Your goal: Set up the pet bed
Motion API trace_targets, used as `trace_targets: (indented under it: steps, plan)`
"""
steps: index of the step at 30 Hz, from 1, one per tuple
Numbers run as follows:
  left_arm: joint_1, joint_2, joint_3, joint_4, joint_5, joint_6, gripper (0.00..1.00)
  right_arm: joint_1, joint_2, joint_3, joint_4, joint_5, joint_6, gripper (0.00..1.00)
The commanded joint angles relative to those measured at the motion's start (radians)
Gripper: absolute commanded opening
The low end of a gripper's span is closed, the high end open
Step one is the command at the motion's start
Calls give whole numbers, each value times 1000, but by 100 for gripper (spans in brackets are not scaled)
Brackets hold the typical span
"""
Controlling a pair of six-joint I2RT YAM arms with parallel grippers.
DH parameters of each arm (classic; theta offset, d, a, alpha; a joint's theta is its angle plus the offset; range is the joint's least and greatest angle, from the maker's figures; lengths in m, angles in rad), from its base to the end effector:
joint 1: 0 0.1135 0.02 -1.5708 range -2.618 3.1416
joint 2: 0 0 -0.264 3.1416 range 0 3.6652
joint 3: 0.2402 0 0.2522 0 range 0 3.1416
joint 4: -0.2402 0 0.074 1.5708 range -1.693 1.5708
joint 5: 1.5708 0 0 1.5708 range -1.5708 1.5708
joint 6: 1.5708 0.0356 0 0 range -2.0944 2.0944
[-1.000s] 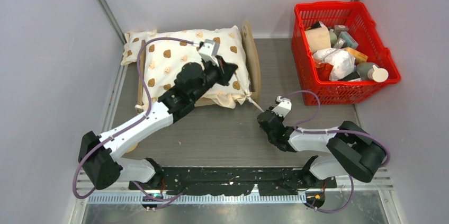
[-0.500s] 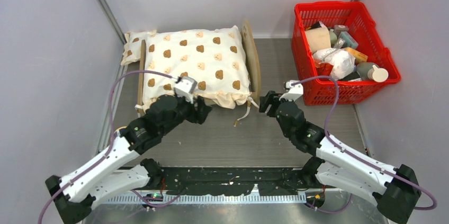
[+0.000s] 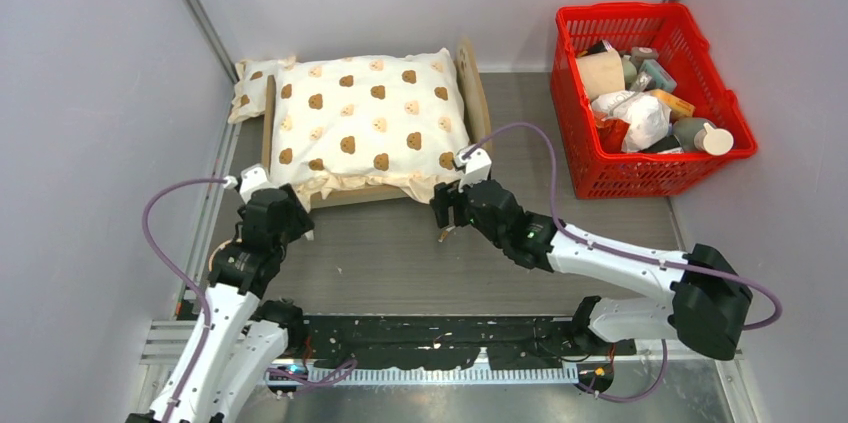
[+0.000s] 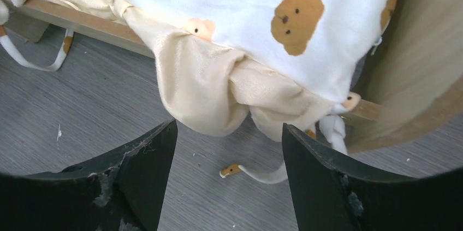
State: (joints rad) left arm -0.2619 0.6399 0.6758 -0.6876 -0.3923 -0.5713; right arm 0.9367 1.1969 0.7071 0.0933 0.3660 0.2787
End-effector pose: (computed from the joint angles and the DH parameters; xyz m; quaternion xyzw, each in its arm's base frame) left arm 0.1348 -0.0220 0.2751 -0.2209 0.8552 -0.0163 0.4685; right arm 0.1684 0.2075 0.2555 -0.1691 0.8073 0.1867 0.5337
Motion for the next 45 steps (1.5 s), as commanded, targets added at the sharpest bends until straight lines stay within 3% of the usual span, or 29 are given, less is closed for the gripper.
trace_targets:
  steps: [1,9,11,13,14,15,16,17,18,29,37,41,45]
  plan:
    - [67,-40,-96,70,37,-81,62,39,55,61,47,65,-44,76]
    - [100,-15,-167,197,24,-33,63,70,172,125,38,147,-28,72]
    - [112,19,-160,216,26,-29,62,71,180,121,54,157,-27,67]
    - [128,50,-151,222,17,-33,58,71,179,121,56,170,-29,54]
    - [134,59,-147,227,19,-32,50,71,171,121,56,170,-31,40]
    - [136,62,-143,231,15,-30,37,71,165,120,54,170,-36,31]
    - [136,61,-138,226,-1,-32,21,71,148,118,53,170,-41,14]
    - [137,57,-132,216,-20,-38,2,71,138,113,51,166,-48,10]
    - [139,48,-123,205,-35,-39,0,71,115,110,48,164,-54,6]
    - [162,-19,-75,140,-147,12,0,1,-69,16,42,101,-131,5]
    - [254,-12,-23,142,-176,59,0,-39,-87,-11,59,-23,-120,5]
    - [354,-10,36,153,-64,69,0,-50,-78,0,76,-54,-111,5]
    - [362,0,73,55,139,55,1,-66,-57,39,57,-82,-95,5]
